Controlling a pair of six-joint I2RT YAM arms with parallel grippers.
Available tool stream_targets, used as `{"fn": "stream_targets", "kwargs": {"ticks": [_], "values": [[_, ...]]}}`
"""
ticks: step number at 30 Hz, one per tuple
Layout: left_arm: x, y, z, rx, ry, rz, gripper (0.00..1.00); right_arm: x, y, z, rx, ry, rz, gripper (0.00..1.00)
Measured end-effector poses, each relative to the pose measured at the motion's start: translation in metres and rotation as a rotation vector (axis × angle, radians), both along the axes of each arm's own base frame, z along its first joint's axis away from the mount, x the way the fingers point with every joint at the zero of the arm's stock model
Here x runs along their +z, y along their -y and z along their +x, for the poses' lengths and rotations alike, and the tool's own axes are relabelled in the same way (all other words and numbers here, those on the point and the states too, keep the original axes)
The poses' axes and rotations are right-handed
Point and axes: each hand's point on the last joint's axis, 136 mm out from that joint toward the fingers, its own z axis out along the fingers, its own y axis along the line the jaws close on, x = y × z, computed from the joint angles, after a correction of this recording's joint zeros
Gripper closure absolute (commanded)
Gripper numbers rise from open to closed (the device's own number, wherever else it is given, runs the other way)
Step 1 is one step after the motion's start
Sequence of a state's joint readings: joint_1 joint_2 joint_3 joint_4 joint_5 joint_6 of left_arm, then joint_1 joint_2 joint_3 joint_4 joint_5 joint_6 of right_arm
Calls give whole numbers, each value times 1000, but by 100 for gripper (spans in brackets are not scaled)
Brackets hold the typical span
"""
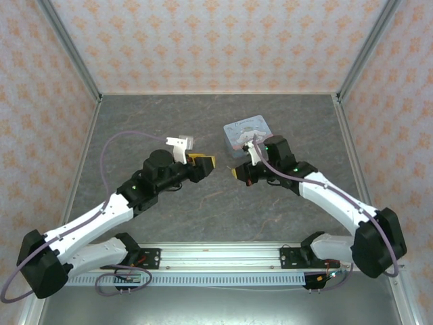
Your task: Unlock the padlock with the key
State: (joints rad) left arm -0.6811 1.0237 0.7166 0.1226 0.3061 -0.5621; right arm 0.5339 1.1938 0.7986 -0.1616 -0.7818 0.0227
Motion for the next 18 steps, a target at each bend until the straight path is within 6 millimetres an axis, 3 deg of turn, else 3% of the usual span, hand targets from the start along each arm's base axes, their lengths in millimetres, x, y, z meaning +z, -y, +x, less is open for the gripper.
{"fn": "stream_targets", "kwargs": {"ticks": [5, 8, 18], "values": [[0, 15, 1, -51, -25, -58, 59, 44, -11, -5, 16, 52, 189, 100], [0, 20, 2, -68, -35, -78, 62, 59, -16, -7, 35, 65, 246, 100], [6, 26, 3, -82, -35, -121, 65, 69, -27, -20, 96, 43, 297, 100]]}}
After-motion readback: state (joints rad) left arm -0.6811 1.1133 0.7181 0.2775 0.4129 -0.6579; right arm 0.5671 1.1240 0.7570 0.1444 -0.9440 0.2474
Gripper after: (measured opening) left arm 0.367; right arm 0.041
